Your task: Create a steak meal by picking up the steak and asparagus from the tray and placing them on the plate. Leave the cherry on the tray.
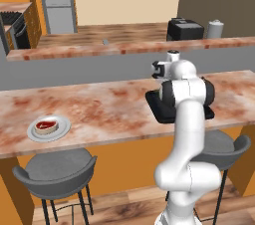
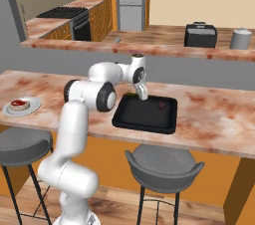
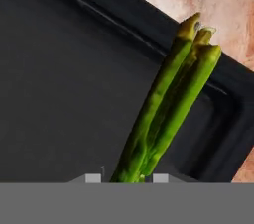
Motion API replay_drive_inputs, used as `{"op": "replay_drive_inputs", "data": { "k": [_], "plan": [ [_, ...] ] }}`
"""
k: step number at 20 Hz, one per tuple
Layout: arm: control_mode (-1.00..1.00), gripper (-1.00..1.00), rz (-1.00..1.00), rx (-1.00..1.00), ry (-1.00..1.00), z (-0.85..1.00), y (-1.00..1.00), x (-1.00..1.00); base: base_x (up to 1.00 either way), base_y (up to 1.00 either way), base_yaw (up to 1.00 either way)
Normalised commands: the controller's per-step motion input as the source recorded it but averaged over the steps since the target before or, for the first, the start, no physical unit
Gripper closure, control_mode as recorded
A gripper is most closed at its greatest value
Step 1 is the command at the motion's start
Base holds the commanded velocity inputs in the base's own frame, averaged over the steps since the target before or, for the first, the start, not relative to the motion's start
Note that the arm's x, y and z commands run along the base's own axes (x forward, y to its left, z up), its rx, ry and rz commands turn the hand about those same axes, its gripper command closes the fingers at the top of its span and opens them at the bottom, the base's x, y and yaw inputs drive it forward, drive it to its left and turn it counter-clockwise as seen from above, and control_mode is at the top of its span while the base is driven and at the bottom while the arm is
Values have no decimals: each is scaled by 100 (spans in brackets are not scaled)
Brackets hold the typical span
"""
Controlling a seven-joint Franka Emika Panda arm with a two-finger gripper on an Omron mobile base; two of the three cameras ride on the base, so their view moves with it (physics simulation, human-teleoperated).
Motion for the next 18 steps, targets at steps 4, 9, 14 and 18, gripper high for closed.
{"op": "replay_drive_inputs", "data": {
  "k": [4, 9, 14, 18],
  "plan": [
    [-100, 100, 0, 0, -20, 65, 26, -72, 0, 0, 0],
    [-100, 100, 0, 0, -24, 21, 58, -98, 0, 0, 0],
    [-100, 100, 0, 0, -15, 20, 93, -80, 0, 0, 0],
    [-100, 100, 1, 3, -8, 63, 88, -41, 0, 0, 0]
  ]
}}
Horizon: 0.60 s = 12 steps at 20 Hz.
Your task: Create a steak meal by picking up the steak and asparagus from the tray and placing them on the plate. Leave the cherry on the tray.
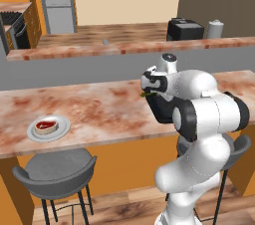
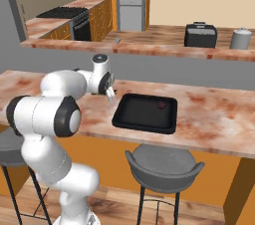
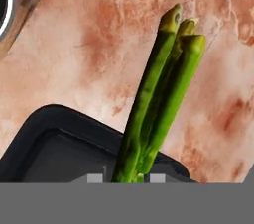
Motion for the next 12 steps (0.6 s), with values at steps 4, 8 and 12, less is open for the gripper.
{"op": "replay_drive_inputs", "data": {
  "k": [4, 8, 12],
  "plan": [
    [-100, 100, 9, 15, 0, 98, 59, -2, 0, 0, 0],
    [-100, 100, 24, 19, 1, 68, 51, 0, 0, 0, 0],
    [-100, 100, 21, 7, 1, 11, 67, -8, 0, 0, 0]
  ]
}}
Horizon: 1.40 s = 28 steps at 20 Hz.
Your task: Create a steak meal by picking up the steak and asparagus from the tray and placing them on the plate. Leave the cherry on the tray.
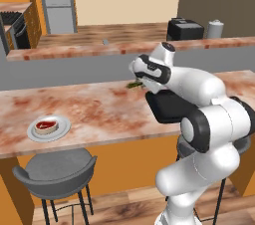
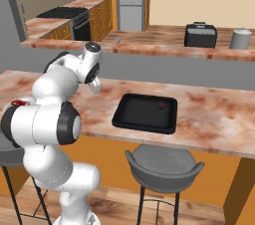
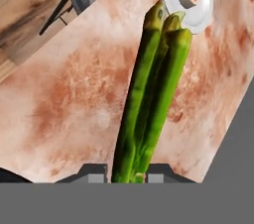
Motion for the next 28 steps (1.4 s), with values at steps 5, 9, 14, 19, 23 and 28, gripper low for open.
{"op": "replay_drive_inputs", "data": {
  "k": [5, 9, 14, 19, 23, 28],
  "plan": [
    [-100, 100, 4, 0, 0, 0, 91, -11, 0, 0, 0],
    [-100, 100, 1, 0, 0, -2, 96, -18, 0, 0, 0],
    [-100, 100, 0, -1, 0, -20, 90, -34, 0, 0, 0],
    [-100, 100, 0, -2, 0, -36, 86, -21, 0, 0, 0],
    [-100, 100, 0, -3, 7, -36, 76, -1, 0, 0, 0],
    [-100, 100, 0, -2, 9, -34, 69, 0, 0, 0, 0]
  ]
}}
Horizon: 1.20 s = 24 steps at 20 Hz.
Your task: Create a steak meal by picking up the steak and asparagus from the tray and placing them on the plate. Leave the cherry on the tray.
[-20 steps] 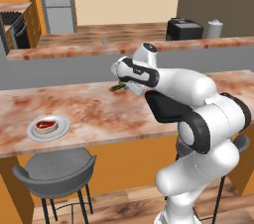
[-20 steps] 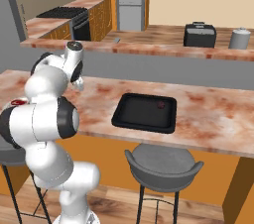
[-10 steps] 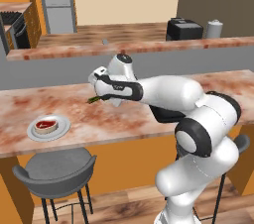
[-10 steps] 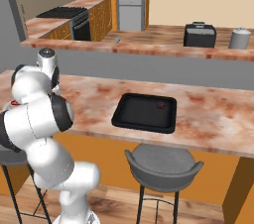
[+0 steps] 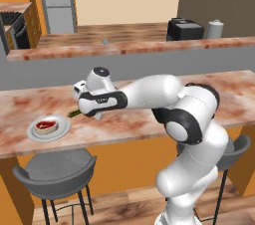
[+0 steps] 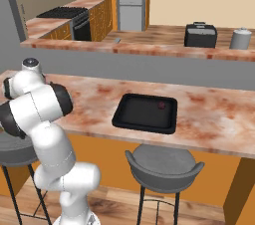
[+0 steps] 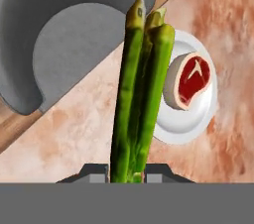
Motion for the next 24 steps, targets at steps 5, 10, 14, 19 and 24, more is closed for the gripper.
{"op": "replay_drive_inputs", "data": {
  "k": [5, 10, 14, 19, 24],
  "plan": [
    [-100, 100, 0, -2, 9, -32, 70, 0, 0, 0, 0],
    [-100, 100, 0, -2, 9, -30, 66, 0, 0, 0, 0],
    [-100, 100, 0, -2, 5, -30, 36, 6, 0, 0, 0],
    [-100, 100, 0, -1, 5, -34, 13, 22, 0, 0, 0],
    [-100, 100, 0, 0, 3, -39, 5, 16, 0, 0, 0]
  ]
}}
